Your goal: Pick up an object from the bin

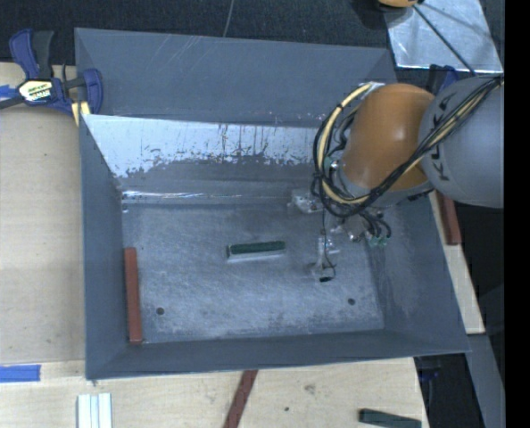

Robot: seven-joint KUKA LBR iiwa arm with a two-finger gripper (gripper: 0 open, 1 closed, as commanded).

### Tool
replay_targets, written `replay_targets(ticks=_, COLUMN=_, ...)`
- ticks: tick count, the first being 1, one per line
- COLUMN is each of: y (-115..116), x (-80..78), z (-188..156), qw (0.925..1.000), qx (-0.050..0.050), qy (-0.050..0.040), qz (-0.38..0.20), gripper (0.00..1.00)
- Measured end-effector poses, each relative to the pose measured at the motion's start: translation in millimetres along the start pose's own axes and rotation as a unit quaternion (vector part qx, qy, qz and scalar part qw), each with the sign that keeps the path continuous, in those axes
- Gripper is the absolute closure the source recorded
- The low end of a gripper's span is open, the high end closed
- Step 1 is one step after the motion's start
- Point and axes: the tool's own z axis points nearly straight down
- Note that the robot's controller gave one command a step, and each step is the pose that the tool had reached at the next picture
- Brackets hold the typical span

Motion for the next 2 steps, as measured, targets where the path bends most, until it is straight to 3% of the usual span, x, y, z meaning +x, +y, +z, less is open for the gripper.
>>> replay_targets(ticks=1, y=33.6, x=-3.5, z=2.2, qw=0.9996, qx=0.0, qy=-0.001, qz=-0.027, gripper=0.0)
replay_targets(ticks=2, y=37.8, x=-26.0, z=26.5, qw=0.9975, qx=0.0, qy=-0.0029, qz=0.07, gripper=1.0)
